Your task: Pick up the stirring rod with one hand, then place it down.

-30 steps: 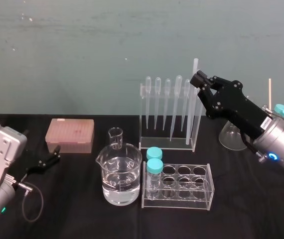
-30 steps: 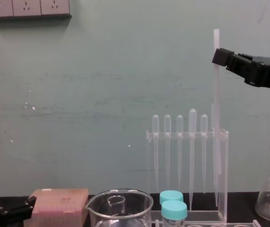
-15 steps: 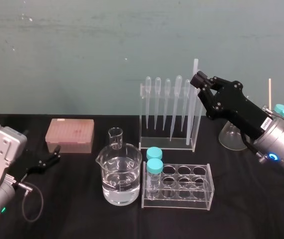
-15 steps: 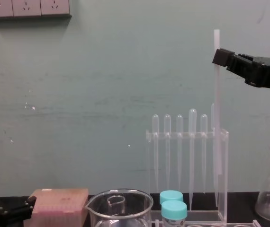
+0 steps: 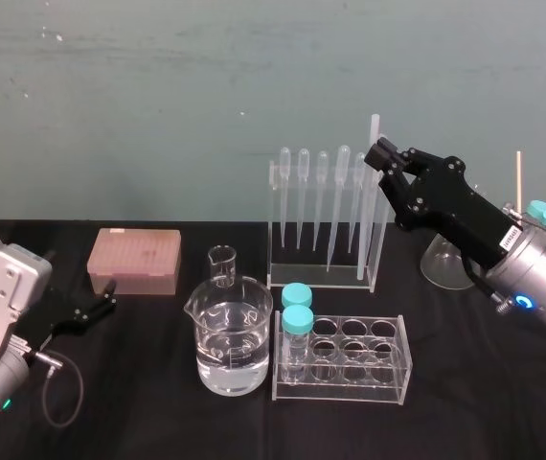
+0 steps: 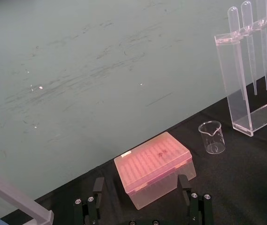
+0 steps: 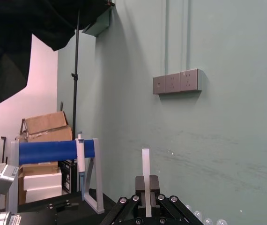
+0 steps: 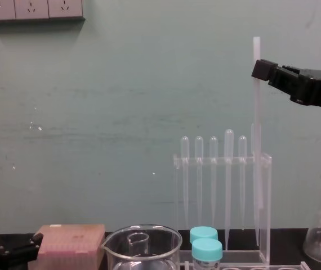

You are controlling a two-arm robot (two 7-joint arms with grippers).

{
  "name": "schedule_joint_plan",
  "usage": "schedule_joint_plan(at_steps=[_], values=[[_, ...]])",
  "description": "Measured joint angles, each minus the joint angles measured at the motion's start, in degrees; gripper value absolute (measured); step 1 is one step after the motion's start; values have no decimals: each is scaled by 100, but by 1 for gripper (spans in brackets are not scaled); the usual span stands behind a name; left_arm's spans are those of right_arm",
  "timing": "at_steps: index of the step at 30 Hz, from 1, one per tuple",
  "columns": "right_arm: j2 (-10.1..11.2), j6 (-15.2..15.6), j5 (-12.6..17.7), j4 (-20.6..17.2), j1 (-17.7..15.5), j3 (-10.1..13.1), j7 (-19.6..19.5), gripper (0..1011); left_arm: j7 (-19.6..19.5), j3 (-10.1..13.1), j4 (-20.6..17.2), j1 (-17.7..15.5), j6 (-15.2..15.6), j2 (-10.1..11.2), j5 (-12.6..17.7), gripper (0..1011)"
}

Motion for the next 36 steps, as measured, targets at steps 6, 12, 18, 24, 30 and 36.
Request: schedule_joint_plan(at_steps=[6, 12, 18, 24, 30, 36], values=[[-7, 1, -6, 30, 15, -11, 5, 57, 0, 0, 0, 0, 0, 0, 0, 1000], [-4, 1, -11, 49, 27, -15, 17, 58, 0, 0, 0, 0, 0, 0, 0, 1000], [-11, 6, -15, 74, 47, -27, 27, 57, 0, 0, 0, 0, 0, 0, 0, 1000], [-15, -11, -9, 144, 33, -51, 90, 58, 0, 0, 0, 0, 0, 0, 0, 1000], [6, -60, -71, 233, -90, -104, 111, 58, 0, 0, 0, 0, 0, 0, 0, 1000], [-7, -140, -202, 356, -161, -134, 79, 58, 0, 0, 0, 0, 0, 0, 0, 1000]])
